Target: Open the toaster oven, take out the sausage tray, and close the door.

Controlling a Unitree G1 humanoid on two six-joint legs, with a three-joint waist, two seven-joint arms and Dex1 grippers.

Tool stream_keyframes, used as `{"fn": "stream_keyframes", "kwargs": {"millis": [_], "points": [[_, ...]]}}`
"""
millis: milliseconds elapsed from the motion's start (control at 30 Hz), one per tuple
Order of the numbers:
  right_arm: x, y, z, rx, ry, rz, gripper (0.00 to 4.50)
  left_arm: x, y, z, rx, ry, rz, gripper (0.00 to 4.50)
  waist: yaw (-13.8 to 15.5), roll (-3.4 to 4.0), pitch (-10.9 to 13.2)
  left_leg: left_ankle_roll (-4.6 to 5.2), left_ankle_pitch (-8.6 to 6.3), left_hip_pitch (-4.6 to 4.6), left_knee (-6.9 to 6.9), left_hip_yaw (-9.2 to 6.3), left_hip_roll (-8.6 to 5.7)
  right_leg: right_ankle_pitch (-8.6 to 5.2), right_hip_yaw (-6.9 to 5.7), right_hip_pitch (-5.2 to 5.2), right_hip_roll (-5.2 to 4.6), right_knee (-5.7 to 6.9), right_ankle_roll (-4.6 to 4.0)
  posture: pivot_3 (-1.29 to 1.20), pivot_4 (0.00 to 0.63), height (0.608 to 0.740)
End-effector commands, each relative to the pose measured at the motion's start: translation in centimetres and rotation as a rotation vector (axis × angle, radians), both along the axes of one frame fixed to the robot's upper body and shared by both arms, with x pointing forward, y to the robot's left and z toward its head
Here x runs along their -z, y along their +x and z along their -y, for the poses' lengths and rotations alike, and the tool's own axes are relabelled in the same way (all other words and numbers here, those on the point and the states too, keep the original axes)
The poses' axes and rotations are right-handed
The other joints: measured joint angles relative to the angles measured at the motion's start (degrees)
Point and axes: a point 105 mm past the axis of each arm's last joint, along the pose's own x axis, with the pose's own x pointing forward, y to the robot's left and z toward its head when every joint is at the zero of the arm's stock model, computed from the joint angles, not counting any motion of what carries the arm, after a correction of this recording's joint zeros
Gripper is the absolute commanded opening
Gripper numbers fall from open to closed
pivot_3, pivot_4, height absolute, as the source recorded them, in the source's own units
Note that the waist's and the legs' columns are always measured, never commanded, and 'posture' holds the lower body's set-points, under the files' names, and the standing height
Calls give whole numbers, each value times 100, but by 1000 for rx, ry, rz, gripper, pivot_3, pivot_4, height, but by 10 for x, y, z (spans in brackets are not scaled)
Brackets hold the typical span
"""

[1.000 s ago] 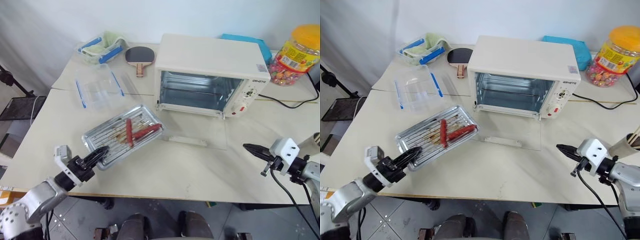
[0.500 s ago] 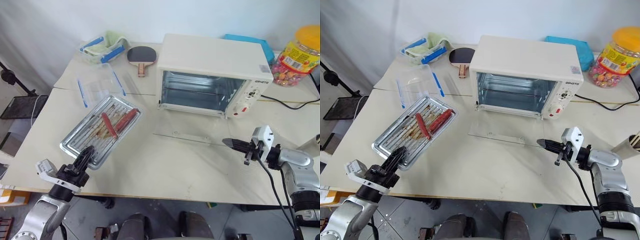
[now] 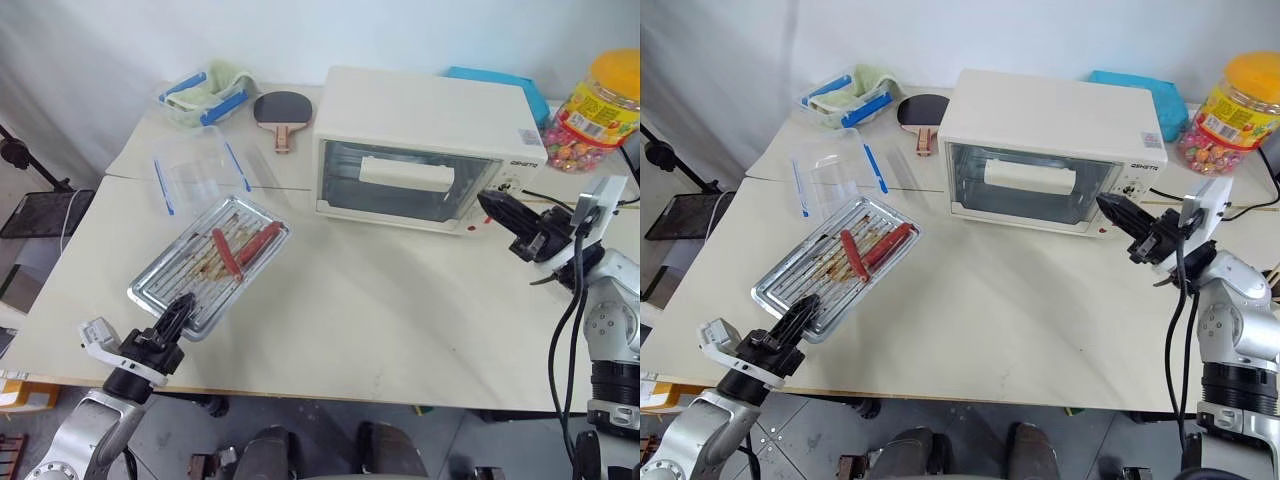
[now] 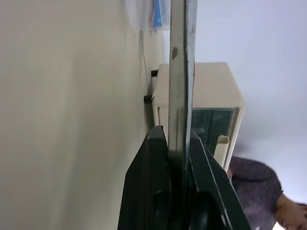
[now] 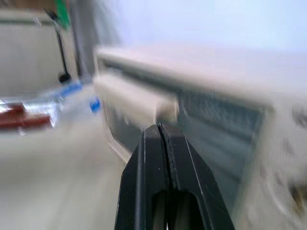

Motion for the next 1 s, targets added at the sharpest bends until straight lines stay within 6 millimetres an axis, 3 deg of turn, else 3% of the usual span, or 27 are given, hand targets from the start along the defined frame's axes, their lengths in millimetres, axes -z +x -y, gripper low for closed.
{"fn": "stream_keyframes", "kwargs": {"millis": [33,67,167,333,533,800,1000], "points": [[-12,-17,-1,-53,13,14,22,-8,1,10,124,14,44,0,15,0,0,2,-1,-1,-2,-2,-1,0,0,0,4,-1,0,0,150,740],[-9,-21,-1,-56,-10,13,22,-7,1,13,171,29,38,0,20,0,0,4,-1,-1,-6,-2,-6,0,-1,0,6,0,0,0,150,740],[14,-43,-1,-73,-166,-1,651,-5,8,25,312,53,27,0,74,2,-1,12,-5,-1,-12,-1,-13,0,-1,1,8,-3,0,0,150,740],[45,-79,4,-86,-303,-26,2355,-8,26,43,498,58,22,0,135,4,-1,18,-3,2,-16,9,-19,1,3,1,15,-4,3,0,150,740],[57,-109,5,-52,-322,-60,4409,-13,53,72,703,62,-17,0,125,3,0,15,5,13,-16,21,-19,6,1,2,20,2,11,0,150,740],[50,-137,-5,20,-304,-78,4462,-8,72,121,953,202,-97,0,134,3,0,11,6,12,-21,21,-21,6,-2,-3,26,3,12,0,150,740],[45,-152,-15,31,-300,-107,4462,0,81,148,1046,298,-106,0,136,1,1,10,6,13,-28,35,-21,8,-12,-5,34,-8,17,0,150,740]]}}
